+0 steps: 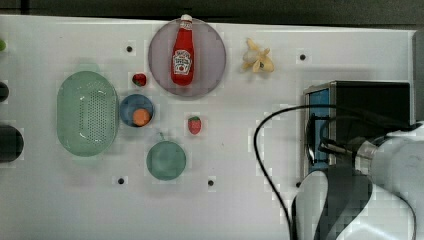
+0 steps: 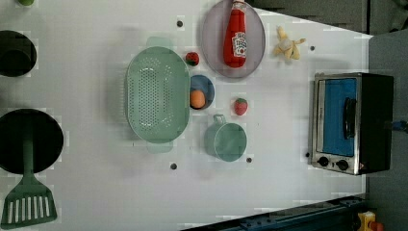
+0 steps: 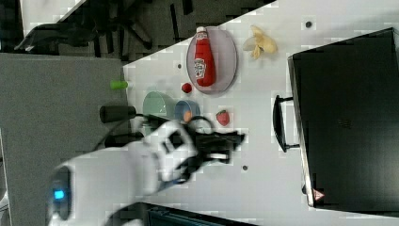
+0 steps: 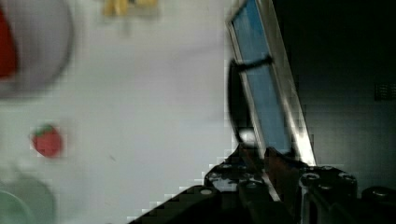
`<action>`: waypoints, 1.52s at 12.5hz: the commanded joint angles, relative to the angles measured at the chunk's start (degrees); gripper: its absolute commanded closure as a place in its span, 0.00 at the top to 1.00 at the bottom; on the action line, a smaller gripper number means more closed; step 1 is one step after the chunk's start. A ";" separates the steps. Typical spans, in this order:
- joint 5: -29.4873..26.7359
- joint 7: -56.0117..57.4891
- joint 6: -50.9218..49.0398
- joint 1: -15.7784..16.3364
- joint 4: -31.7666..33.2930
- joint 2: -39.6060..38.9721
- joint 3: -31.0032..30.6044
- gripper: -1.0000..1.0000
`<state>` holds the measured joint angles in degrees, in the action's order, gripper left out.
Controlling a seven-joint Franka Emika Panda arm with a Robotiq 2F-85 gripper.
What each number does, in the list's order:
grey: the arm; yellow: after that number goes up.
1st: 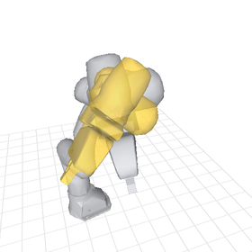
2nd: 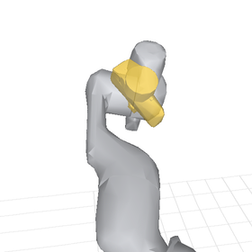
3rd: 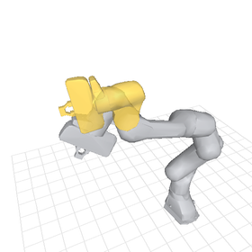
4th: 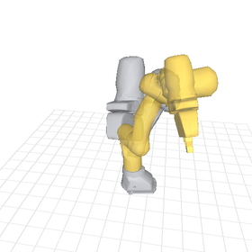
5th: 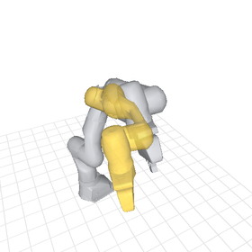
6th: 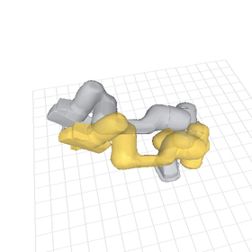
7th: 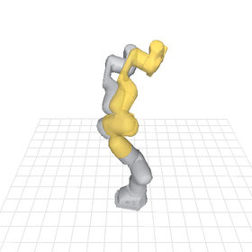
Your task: Flap open oven.
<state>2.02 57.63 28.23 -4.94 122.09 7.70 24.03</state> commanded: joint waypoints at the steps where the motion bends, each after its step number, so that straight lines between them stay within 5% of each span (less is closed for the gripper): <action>1: -0.08 11.64 5.40 0.28 2.04 -3.88 0.71 0.17; 14: 0.62 11.30 23.42 0.68 6.92 -16.17 0.50 0.17; 19: 13.36 -0.76 23.37 4.34 7.96 -16.12 0.00 0.17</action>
<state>14.87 63.11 51.59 -3.16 129.48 -8.50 24.91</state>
